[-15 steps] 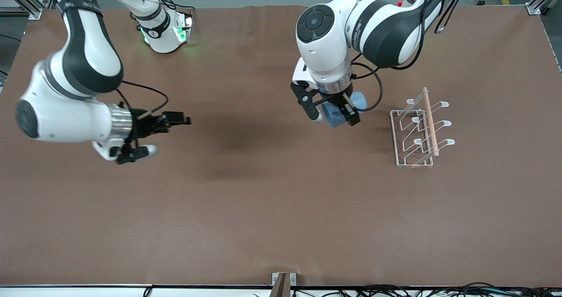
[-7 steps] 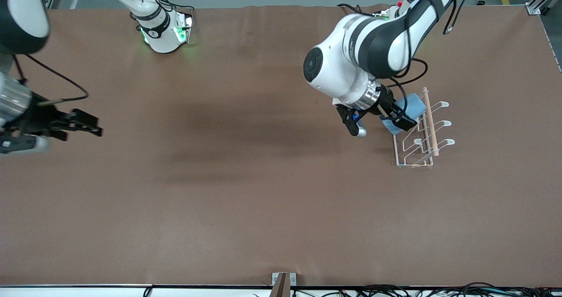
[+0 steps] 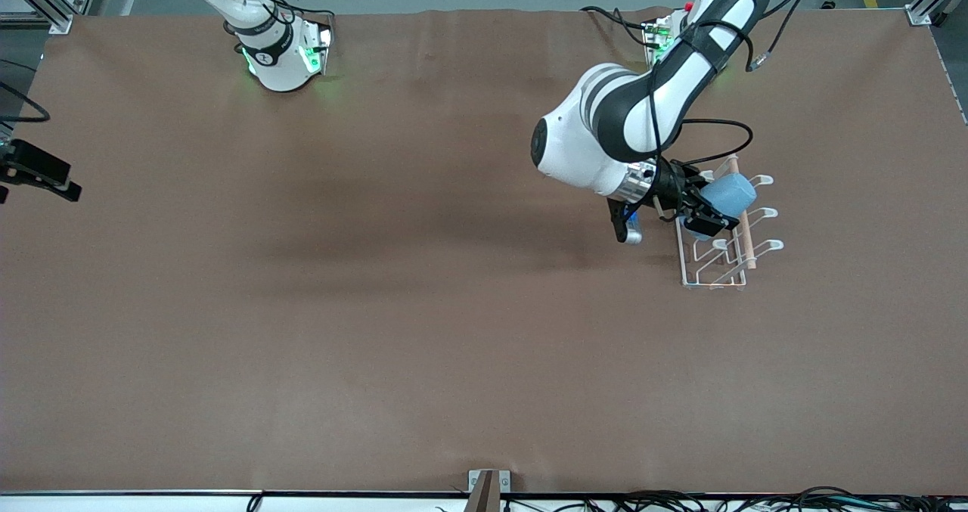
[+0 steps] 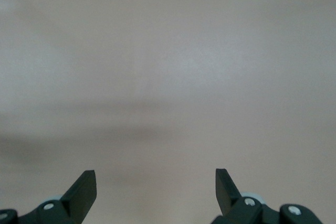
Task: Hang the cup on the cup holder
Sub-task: 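Carry the cup with the left gripper while the right gripper withdraws, then slide the cup onto a white hook of the holder with the left gripper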
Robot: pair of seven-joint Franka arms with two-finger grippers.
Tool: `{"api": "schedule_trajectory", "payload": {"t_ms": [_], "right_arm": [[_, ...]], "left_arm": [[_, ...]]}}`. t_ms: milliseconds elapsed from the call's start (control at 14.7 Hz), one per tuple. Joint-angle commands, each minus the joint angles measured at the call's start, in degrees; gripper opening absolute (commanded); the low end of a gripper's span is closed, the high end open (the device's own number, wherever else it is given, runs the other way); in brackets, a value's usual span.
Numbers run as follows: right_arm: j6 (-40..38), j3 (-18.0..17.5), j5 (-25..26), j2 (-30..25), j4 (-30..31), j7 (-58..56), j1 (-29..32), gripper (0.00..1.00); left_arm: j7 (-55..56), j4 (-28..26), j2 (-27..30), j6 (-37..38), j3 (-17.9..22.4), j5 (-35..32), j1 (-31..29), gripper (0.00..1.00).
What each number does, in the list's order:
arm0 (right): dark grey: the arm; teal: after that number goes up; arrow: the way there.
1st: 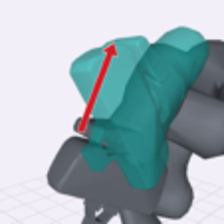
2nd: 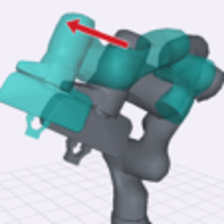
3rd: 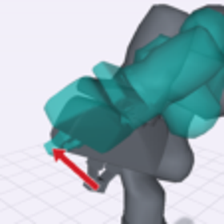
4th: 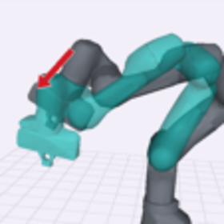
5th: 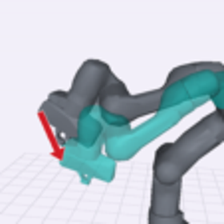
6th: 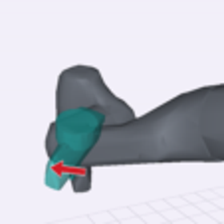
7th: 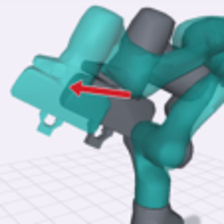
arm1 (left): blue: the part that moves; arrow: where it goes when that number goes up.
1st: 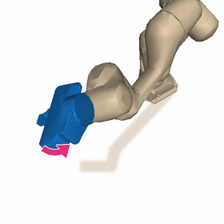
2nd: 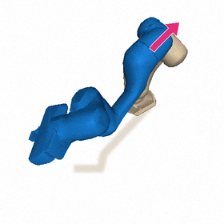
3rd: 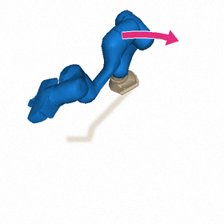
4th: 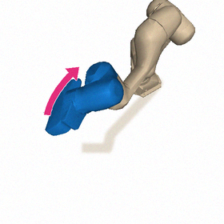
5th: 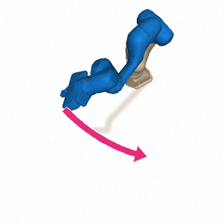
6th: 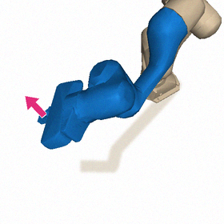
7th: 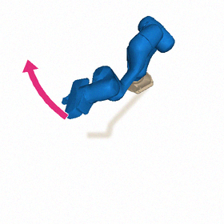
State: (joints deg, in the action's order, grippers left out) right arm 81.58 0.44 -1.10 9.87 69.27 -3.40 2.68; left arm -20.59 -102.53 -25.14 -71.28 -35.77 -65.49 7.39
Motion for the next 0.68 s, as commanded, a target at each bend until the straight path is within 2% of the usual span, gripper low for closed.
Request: {"api": "schedule_trajectory", "payload": {"t_ms": [0,205,341,545,614], "right_arm": [[-4.9,-1.0,1.0,-2.1,-0.3,2.2,0.3,1.00],[-5.6,-1.6,0.9,-2.3,-0.4,4.9,-1.3,1.00],[-5.4,-1.6,1.3,-2.3,-0.5,4.9,-2.1,1.00],[-4.9,-1.5,1.2,-2.2,-0.8,4.9,-2.3,1.00],[-4.9,-1.6,1.1,-2.2,-0.8,4.9,-2.2,1.00]], "left_arm": [[-6.2,-1.4,0.2,0.0,-0.4,-1.9,-1.9,0.53],[-7.3,-3.5,-1.0,0.4,-0.4,-5.2,-2.1,0.53],[-7.8,-3.8,-2.5,0.4,-0.4,-6.0,-4.0,0.54],[-8.1,-4.2,-4.0,1.1,0.2,-6.3,-3.6,0.54],[-8.1,-4.3,-5.0,1.8,0.4,-8.5,-3.6,0.54]]}}
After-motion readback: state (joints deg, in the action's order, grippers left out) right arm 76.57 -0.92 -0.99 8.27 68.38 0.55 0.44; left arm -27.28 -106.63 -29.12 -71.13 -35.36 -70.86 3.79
